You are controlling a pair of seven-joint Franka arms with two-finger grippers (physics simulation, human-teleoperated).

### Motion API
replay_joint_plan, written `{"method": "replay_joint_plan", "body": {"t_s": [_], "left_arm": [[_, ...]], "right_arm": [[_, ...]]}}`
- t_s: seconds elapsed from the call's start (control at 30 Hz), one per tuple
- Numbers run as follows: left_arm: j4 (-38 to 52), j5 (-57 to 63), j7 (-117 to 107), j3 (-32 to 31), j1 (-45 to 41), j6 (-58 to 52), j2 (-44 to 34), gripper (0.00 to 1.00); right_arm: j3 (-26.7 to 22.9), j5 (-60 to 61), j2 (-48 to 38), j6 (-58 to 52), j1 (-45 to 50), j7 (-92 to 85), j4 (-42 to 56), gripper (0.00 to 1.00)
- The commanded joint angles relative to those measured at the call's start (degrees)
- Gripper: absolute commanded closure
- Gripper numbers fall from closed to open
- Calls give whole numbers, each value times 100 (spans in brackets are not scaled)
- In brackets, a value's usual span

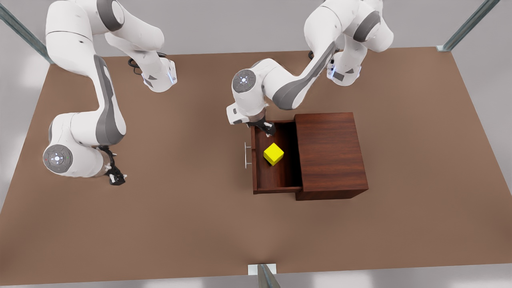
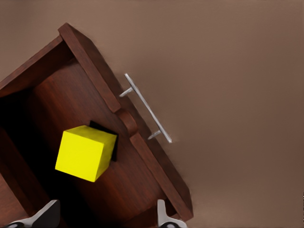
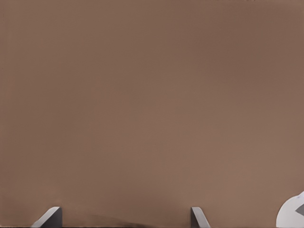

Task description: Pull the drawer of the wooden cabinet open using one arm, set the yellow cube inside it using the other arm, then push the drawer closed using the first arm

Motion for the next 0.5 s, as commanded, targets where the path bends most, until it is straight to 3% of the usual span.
{"method": "replay_joint_plan", "body": {"t_s": [0.0, 0.13, 0.23, 0.37, 0.4, 0.43, 0.47], "left_arm": [[112, 165, -5732, 18, -213, 1077, 306, 0], [103, 402, -6672, 27, -547, 1465, 684, 0], [253, 736, -6953, 89, -995, 1314, 798, 0], [270, 894, -6075, 54, -1145, 1359, 886, 0], [279, 894, -5750, 45, -1180, 1438, 921, 0], [279, 885, -5329, 36, -1189, 1447, 930, 0], [288, 894, -4897, -43, -1180, 1455, 1000, 0]], "right_arm": [[-32, 57, -66, 826, -20, -4677, -86, 0], [-49, 39, -75, 826, -55, -4668, 107, 0], [-58, -4, -40, 826, -90, -5898, 204, 0], [-111, 83, -31, 826, -108, -5978, 213, 0], [-601, 171, -22, 826, 357, -5978, 213, 0], [-1560, 706, -57, 826, 1008, -6249, 213, 0], [-1702, 866, -75, 826, 1088, -6417, 213, 0]]}}
